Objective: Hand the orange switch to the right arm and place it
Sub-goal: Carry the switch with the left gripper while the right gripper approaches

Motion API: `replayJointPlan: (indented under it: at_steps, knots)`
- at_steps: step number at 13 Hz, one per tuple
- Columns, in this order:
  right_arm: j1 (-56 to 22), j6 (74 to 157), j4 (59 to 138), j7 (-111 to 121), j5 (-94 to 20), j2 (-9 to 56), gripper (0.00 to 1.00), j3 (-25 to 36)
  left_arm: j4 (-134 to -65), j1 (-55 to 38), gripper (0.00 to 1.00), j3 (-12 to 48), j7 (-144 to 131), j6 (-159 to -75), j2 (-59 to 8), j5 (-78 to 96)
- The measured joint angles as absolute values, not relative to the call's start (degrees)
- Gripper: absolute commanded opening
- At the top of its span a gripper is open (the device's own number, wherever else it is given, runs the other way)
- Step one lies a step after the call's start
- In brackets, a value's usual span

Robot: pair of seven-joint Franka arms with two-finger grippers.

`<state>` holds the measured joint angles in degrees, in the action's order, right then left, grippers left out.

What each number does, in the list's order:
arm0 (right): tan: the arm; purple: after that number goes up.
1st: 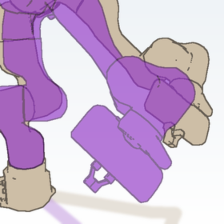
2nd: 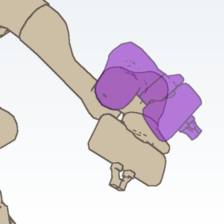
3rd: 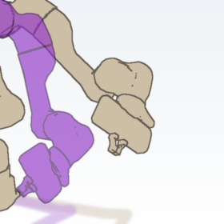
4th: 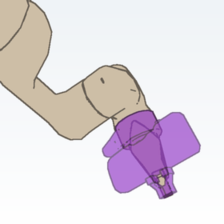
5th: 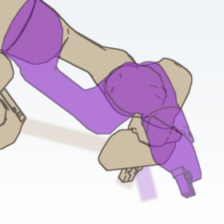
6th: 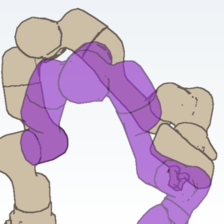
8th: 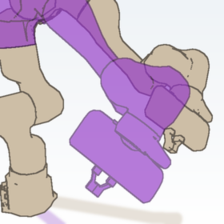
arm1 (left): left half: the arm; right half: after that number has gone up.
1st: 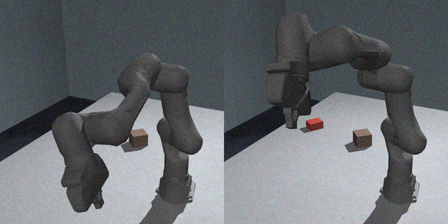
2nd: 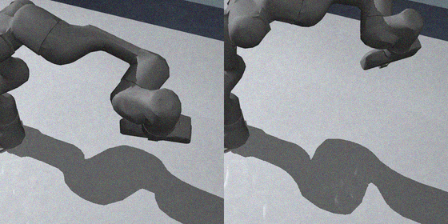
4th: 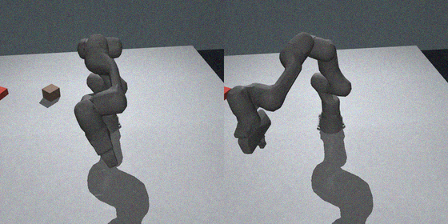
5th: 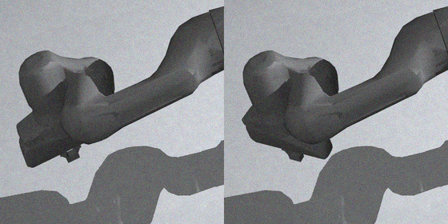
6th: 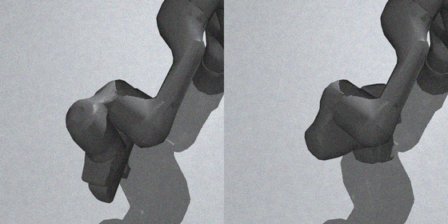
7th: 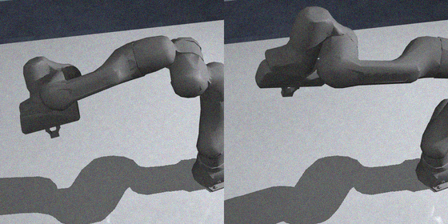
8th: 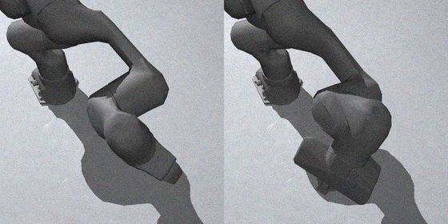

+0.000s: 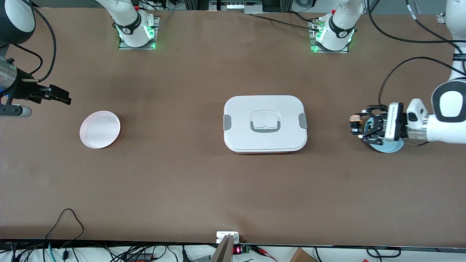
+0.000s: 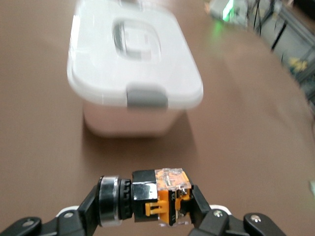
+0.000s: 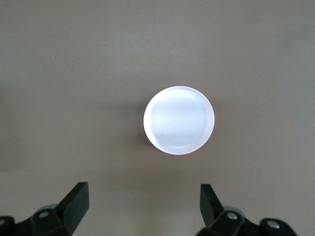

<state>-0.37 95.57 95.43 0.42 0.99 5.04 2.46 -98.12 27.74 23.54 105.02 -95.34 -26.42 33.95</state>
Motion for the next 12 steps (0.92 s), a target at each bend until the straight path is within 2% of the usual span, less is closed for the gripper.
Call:
replayJointPlan:
  at_steps: [2,5,8,12]
  knots:
    - [-0.37,95.50,95.44,0.42,-0.06,5.60,1.00,2.44,-98.08,26.41,0.00,29.14,98.57,-95.26,-26.78,44.65]
    - [-0.46,94.08,95.45,0.42,-7.66,5.74,1.00,2.32,-98.05,18.51,0.00,30.98,95.73,-97.16,-27.01,64.69]
    - [-1.45,93.57,95.45,0.53,-17.99,5.74,1.00,2.17,-97.19,10.37,0.00,31.13,95.66,-104.27,-27.54,79.14]
    - [-5.49,91.62,95.49,0.51,-28.01,6.14,1.00,1.94,-93.62,-1.55,0.00,31.27,96.41,-118.41,-28.59,88.42]
